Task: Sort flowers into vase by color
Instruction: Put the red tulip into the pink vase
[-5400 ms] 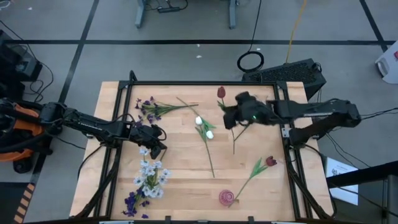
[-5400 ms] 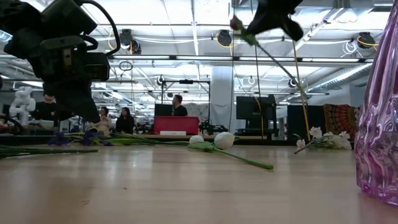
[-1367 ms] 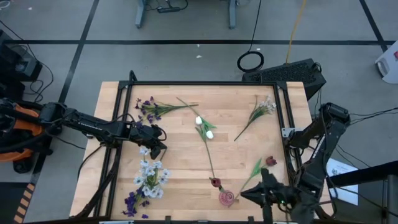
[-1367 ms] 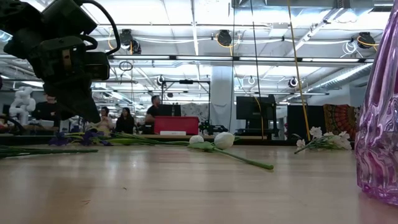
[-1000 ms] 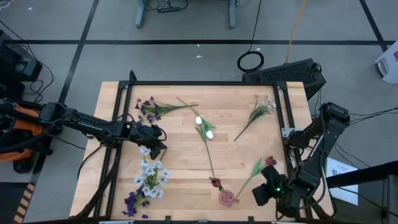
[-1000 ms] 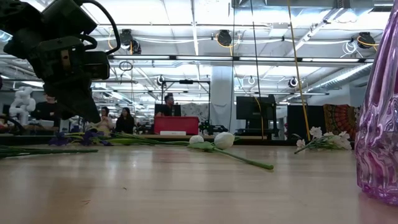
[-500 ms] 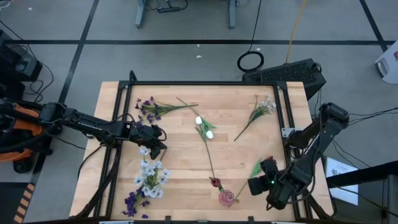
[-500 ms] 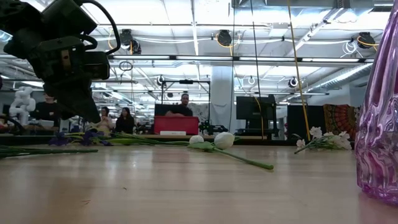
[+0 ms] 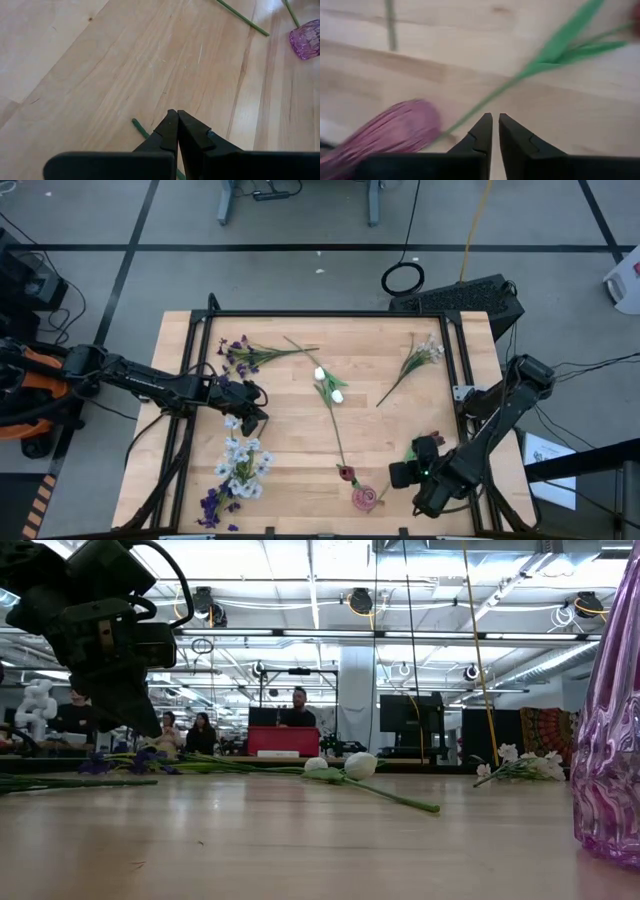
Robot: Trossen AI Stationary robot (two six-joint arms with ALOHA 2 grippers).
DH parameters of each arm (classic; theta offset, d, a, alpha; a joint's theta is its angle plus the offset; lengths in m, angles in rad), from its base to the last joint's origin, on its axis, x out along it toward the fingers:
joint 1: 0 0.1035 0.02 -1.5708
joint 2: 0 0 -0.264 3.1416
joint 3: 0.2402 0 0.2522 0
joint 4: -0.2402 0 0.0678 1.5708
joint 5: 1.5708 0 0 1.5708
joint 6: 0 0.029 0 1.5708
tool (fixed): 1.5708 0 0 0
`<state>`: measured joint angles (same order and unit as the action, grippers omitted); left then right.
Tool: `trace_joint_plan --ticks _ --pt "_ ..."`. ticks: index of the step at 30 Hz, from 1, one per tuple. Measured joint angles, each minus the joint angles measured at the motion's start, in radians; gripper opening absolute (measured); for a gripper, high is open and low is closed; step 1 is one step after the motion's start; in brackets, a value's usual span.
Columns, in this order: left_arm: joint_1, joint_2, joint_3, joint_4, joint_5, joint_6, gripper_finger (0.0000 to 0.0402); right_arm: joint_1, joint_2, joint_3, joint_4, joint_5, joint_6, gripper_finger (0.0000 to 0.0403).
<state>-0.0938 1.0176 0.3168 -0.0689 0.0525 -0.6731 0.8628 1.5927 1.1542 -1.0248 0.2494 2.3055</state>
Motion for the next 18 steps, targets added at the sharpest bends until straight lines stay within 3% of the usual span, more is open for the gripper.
trace_joint_plan --ticks 5,18 --pt "0.000 0.000 0.000 0.000 0.000 0.000 0.0013 -0.042 0.070 0.000 -0.106 -0.126 0.039 0.0062" --pt "0.000 0.000 0.000 0.000 0.002 0.000 0.0013 -0.122 0.218 0.000 -0.022 -0.123 0.038 0.0119"
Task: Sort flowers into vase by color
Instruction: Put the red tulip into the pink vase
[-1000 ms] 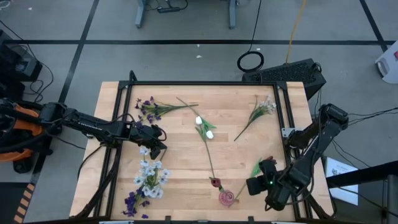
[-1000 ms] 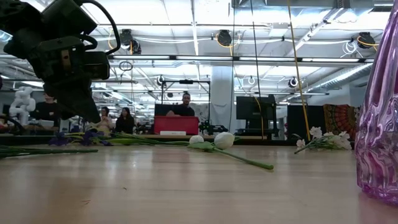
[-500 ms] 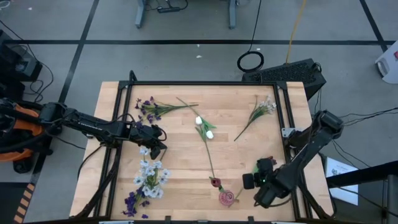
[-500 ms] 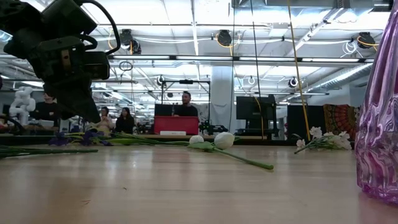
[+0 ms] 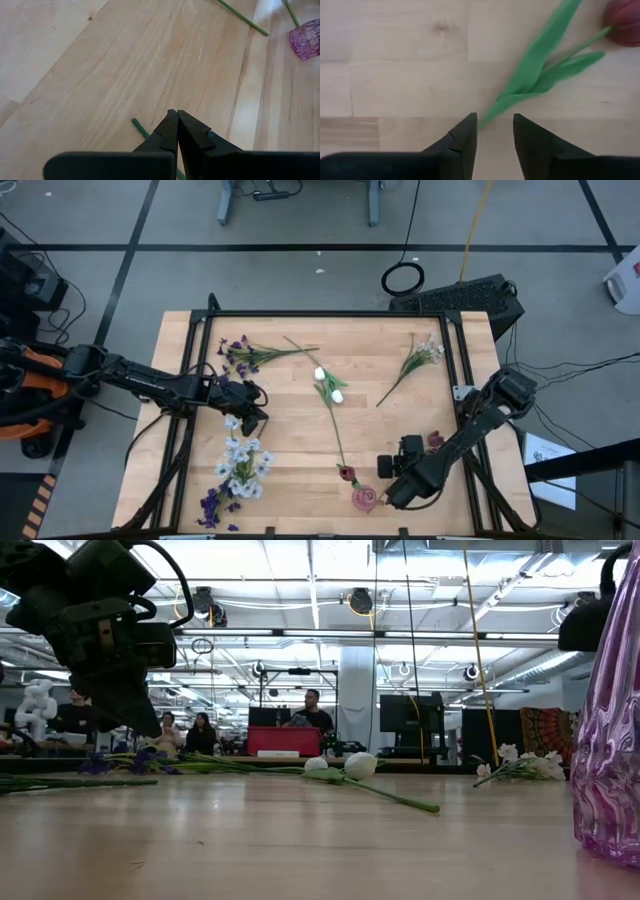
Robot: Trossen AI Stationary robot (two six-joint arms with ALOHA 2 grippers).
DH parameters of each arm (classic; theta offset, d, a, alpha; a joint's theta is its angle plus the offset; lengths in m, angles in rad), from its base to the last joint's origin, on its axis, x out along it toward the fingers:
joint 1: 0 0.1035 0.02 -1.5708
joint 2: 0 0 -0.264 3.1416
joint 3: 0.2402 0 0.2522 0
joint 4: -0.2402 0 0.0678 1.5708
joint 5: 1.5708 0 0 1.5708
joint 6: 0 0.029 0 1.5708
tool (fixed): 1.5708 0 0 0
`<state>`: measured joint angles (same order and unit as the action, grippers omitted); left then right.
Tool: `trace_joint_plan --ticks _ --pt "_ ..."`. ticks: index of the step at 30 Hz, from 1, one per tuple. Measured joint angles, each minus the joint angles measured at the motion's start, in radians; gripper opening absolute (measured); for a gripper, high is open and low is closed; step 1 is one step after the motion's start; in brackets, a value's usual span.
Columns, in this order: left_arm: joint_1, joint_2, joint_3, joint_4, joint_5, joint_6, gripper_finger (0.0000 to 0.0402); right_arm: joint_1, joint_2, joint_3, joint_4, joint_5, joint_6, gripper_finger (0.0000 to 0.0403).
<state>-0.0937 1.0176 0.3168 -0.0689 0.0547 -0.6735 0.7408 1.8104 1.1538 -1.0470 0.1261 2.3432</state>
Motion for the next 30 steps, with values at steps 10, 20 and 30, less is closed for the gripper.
trace_joint_plan --ticks 10,20,30 --pt "0.000 0.000 0.000 0.000 0.001 -0.001 0.0013 -0.022 0.107 0.006 0.052 -0.042 -0.031 0.0127" --pt "0.000 0.000 0.000 0.000 0.003 -0.002 0.0013 -0.020 0.129 0.002 0.107 -0.012 -0.412 0.0011" --pt "0.000 0.000 0.000 0.000 0.005 -0.002 0.0013 -0.019 0.113 0.001 0.117 -0.016 -0.496 0.0003"
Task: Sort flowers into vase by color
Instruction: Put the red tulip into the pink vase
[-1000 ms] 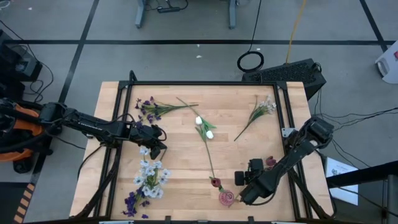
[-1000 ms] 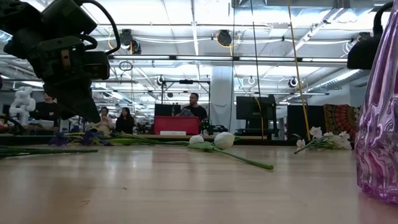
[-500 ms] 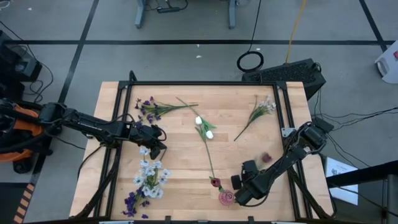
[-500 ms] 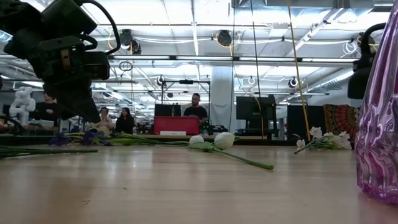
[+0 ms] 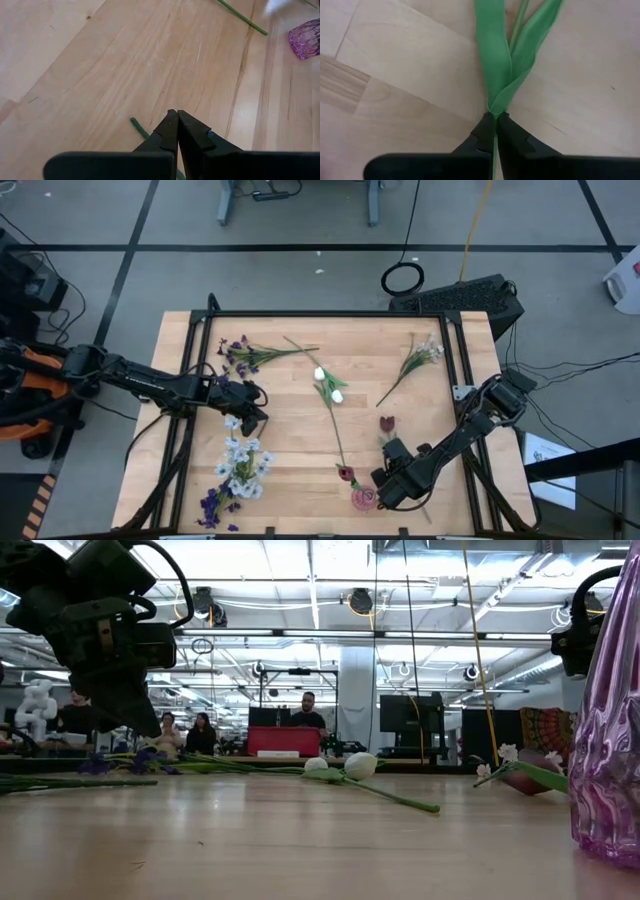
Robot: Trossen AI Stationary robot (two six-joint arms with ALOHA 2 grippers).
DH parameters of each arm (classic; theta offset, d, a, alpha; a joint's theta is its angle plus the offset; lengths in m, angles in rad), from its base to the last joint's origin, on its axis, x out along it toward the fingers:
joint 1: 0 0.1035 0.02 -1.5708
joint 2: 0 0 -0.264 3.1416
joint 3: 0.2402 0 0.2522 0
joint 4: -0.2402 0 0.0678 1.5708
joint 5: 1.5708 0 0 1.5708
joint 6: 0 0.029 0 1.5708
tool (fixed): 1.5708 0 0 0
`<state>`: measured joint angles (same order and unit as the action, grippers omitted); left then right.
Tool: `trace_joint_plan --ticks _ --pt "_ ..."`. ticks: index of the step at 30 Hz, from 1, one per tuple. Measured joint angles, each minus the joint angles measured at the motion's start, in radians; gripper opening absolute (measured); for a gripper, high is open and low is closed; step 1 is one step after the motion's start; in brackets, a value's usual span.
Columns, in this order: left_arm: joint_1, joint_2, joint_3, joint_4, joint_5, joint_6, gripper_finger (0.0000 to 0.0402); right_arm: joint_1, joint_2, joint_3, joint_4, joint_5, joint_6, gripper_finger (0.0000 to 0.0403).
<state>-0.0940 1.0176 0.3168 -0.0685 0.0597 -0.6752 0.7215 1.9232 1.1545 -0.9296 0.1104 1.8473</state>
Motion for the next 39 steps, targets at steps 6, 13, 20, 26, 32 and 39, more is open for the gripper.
trace_joint_plan --ticks 6,13,20,26,32,39 --pt "0.000 0.000 0.000 0.000 0.005 -0.001 0.0013 0.024 -0.053 -0.006 0.027 0.001 0.024 0.0001" --pt "0.000 0.000 0.000 0.000 0.016 0.000 0.0013 0.083 -0.219 -0.002 0.038 0.089 0.075 0.0000" --pt "0.000 0.000 0.000 0.000 0.016 0.000 0.0013 0.188 -0.367 -0.002 0.041 0.473 0.095 0.0000" --pt "0.000 0.000 0.000 0.000 0.016 0.000 0.0013 0.265 -0.446 -0.002 0.108 0.841 -0.062 0.0000" --pt "0.000 0.000 0.000 0.000 0.016 0.000 0.0013 0.279 -0.456 -0.002 0.428 1.154 -0.506 0.0000" --pt "0.000 0.000 0.000 0.000 0.016 0.001 0.0013 0.231 -0.452 -0.001 0.784 1.179 -0.977 0.0000"
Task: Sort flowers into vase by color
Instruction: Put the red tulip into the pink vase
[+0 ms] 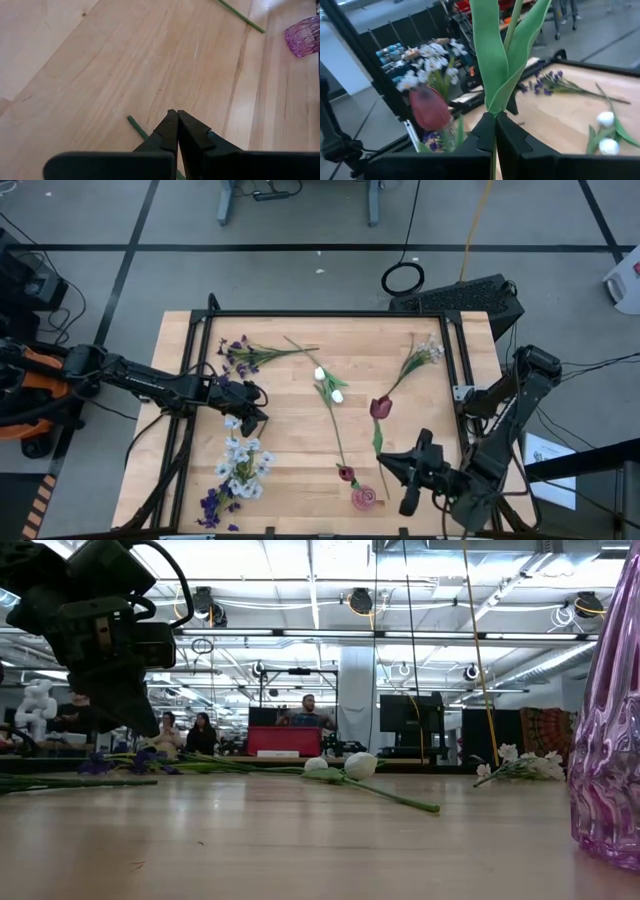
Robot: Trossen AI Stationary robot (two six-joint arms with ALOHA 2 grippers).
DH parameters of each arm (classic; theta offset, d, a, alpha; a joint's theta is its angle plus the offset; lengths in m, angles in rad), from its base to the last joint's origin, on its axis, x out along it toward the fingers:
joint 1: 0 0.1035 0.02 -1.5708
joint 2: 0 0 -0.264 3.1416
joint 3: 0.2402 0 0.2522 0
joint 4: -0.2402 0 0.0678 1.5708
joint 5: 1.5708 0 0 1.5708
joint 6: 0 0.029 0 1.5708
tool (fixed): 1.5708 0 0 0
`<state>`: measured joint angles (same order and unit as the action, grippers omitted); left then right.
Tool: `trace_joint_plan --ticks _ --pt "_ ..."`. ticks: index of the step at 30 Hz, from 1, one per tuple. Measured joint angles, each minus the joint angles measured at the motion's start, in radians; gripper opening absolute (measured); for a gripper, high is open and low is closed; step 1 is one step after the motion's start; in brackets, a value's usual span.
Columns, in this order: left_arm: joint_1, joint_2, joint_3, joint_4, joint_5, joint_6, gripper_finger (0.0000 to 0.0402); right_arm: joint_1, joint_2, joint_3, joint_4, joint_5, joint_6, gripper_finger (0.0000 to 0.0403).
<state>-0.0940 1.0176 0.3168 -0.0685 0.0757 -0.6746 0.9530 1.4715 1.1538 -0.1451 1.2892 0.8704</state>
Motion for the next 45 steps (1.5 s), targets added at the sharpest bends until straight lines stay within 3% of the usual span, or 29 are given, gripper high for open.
trace_joint_plan --ticks 12,22,39,45 --pt "0.000 0.000 0.000 0.000 0.000 0.001 0.0013 -0.039 0.067 0.000 0.375 -0.012 -0.416 0.0000" --pt "0.000 0.000 0.000 0.000 0.000 0.002 0.0013 -0.046 0.187 0.000 0.588 -0.012 -0.575 0.0000" --pt "0.000 0.000 0.000 0.000 0.000 0.015 0.0013 -0.006 0.288 0.000 0.572 -0.012 -0.582 0.0005" --pt "0.000 0.000 0.000 0.000 -0.001 0.034 0.0013 0.023 0.288 0.000 0.474 -0.002 -0.549 0.0020"
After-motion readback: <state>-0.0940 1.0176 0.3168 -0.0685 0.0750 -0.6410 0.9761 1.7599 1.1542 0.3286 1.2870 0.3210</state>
